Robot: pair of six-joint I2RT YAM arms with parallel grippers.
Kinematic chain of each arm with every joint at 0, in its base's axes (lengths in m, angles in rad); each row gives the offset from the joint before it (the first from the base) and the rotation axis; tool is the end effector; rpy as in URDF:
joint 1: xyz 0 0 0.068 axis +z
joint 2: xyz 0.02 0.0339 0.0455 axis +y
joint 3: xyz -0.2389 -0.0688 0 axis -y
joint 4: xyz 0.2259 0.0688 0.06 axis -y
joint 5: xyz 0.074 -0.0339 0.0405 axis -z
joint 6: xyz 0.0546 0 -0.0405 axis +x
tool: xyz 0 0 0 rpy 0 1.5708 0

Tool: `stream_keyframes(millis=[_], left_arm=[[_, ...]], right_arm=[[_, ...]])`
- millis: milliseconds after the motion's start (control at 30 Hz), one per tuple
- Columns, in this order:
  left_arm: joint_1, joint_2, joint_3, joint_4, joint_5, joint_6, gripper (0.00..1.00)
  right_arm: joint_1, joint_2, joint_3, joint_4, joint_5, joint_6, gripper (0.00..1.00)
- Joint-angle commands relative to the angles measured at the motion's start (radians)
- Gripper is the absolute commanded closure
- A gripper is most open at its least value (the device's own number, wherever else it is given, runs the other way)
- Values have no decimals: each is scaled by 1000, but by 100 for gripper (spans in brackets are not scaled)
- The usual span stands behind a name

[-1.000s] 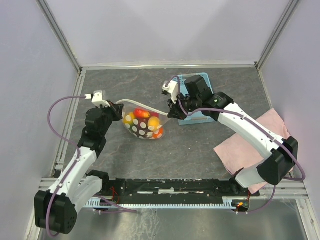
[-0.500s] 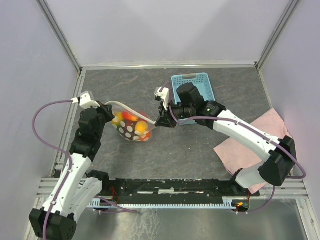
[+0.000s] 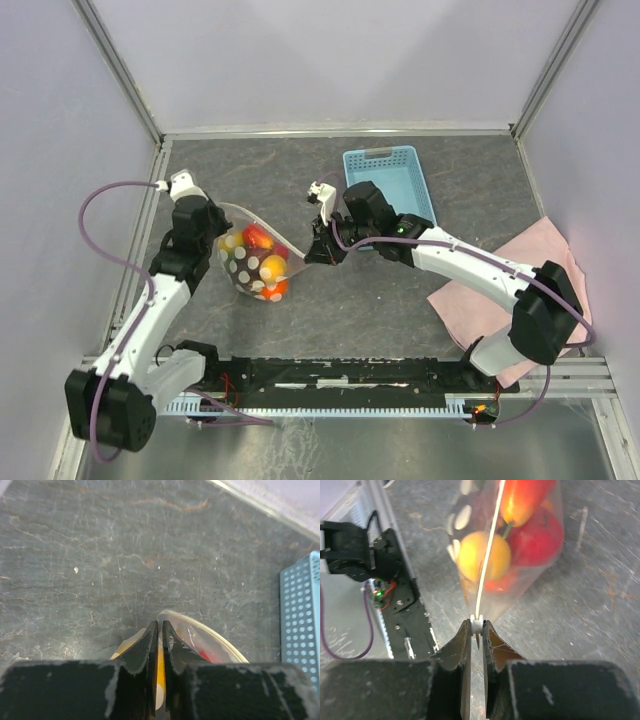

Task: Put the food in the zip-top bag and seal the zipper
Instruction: Place the zipper food storage bag at the center of the board.

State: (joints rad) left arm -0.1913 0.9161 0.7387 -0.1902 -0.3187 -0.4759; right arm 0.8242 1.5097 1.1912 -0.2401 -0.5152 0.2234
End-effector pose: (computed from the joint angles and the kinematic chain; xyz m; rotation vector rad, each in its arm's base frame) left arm 0.2241 -0.0260 0.2770 -0.4795 1.8608 -0.1393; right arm 0.2124 0.2691 0.2738 -0.9802 2.0532 1.1377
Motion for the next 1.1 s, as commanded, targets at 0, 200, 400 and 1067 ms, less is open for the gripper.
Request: stream_keyframes(millis=[0,200,400,1067], left_arm=[[6,114,79,42,66,37,85],[4,132,103,60,156,10,67],[5,-6,126,-21,159,0,49],[6,-495,161,-312,148,173,23]], right_arm=[[0,-7,-18,30,199,61,92],[-6,-2,-24,-2,345,67,80],[-21,-67,-40,-18,455,48,62],[-191,-706,-227,-304,1096,66,1]])
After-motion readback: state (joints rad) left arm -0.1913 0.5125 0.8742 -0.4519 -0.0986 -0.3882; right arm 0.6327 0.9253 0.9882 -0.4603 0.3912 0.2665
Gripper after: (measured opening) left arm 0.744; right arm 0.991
